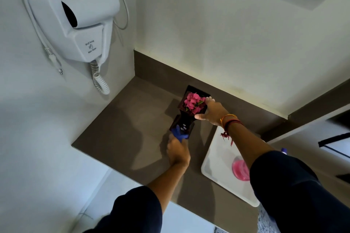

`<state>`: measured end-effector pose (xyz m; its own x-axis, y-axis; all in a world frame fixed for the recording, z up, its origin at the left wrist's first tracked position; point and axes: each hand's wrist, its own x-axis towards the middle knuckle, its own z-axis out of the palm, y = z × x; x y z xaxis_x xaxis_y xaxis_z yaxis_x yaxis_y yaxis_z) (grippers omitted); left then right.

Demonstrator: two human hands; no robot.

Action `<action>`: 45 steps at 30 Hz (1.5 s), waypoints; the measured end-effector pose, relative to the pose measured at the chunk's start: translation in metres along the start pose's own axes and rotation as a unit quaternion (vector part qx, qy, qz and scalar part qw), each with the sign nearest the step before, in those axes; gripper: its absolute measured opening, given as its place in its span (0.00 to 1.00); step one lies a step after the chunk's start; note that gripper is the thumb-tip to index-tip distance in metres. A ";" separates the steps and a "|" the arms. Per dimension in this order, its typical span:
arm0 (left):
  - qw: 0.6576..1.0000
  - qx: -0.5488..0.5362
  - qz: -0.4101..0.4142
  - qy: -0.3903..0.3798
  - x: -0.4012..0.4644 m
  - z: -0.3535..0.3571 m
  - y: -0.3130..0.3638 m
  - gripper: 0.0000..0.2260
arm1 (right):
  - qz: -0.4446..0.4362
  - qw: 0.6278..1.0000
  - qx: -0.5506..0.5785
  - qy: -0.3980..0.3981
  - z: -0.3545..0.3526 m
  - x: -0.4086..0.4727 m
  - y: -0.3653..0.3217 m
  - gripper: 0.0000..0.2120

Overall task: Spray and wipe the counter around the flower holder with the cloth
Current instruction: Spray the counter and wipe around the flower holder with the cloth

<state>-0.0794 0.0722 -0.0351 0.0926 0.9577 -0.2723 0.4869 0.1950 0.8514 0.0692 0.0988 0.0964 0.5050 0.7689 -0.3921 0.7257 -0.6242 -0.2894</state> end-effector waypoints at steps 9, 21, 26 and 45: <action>0.988 0.089 0.104 -0.074 0.017 0.028 0.028 0.32 | -0.005 1.000 0.000 -0.004 -0.004 -0.006 -0.007 0.42; 0.881 0.329 0.302 -0.158 -0.004 0.041 -0.045 0.28 | -0.015 1.000 -0.011 -0.016 -0.003 -0.004 -0.003 0.41; 0.875 0.358 0.297 -0.131 0.011 0.007 -0.035 0.11 | -0.005 1.000 -0.015 -0.020 -0.006 -0.009 -0.007 0.41; 0.868 0.387 0.281 -0.133 0.030 0.021 -0.061 0.26 | -0.003 0.999 -0.038 -0.026 -0.004 -0.007 -0.009 0.42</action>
<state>-0.0884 0.0849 -0.1043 0.6518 0.7526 -0.0935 0.7279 -0.5862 0.3557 0.0616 0.0997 0.1051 0.4764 0.7636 -0.4360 0.7631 -0.6053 -0.2264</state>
